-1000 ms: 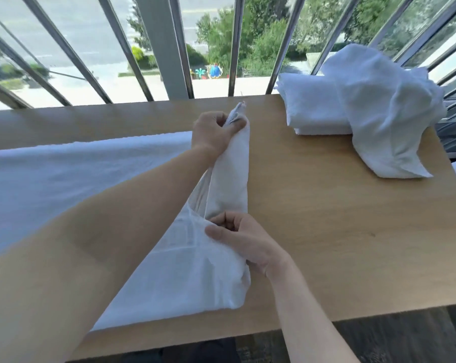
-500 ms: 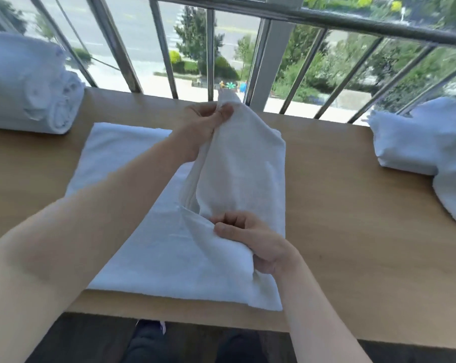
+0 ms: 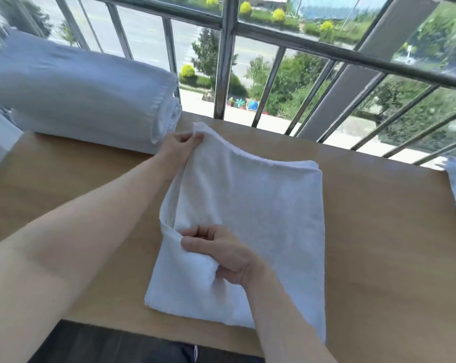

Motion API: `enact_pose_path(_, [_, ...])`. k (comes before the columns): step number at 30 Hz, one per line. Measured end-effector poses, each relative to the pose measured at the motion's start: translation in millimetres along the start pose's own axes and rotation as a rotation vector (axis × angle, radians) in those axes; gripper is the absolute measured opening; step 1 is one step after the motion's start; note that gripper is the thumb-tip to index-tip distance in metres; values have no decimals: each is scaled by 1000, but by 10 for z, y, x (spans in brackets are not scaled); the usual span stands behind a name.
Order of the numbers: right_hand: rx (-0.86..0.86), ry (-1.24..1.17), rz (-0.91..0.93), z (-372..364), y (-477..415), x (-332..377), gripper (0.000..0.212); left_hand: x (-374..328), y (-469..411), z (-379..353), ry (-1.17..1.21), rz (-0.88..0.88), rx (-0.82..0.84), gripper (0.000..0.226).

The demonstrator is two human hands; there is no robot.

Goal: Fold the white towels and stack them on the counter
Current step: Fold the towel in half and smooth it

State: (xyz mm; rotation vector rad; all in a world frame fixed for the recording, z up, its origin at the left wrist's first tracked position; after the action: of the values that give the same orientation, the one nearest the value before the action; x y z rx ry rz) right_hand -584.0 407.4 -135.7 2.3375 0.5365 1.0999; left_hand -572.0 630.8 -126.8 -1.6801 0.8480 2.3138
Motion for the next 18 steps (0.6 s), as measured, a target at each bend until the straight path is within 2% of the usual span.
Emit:
enact_pose_path(3, [-193, 151, 47, 12, -249, -278, 26, 425, -132, 90, -43, 70, -11, 32])
enact_pose_path(5, [-276, 271, 90, -26, -326, -381, 28, 599, -177, 110, 8, 100, -38, 27])
enact_pose_path(8, [-337, 397, 133, -60, -360, -422, 27, 662, -174, 88, 68, 90, -27, 11])
enact_pose_path(10, [-355, 471, 135, -74, -365, -426, 25, 686, -114, 112, 86, 96, -22, 8])
enact_pose_path(18, [-381, 512, 195, -83, -430, -494, 23, 1140, 557, 307, -7, 162, 27, 40])
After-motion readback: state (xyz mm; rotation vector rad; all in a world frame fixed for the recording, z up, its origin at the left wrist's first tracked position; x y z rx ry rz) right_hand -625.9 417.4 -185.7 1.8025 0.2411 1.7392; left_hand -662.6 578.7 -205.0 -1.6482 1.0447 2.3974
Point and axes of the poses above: each hand's wrist, its own y-axis away from the middle knuckle, its own z-axis out of the back of the hand, x = y × z, the point moved 7 cm from there along -y, towards the middle knuckle, and after that the axes turned 9 degrees about -y, right-handed, at the moved point
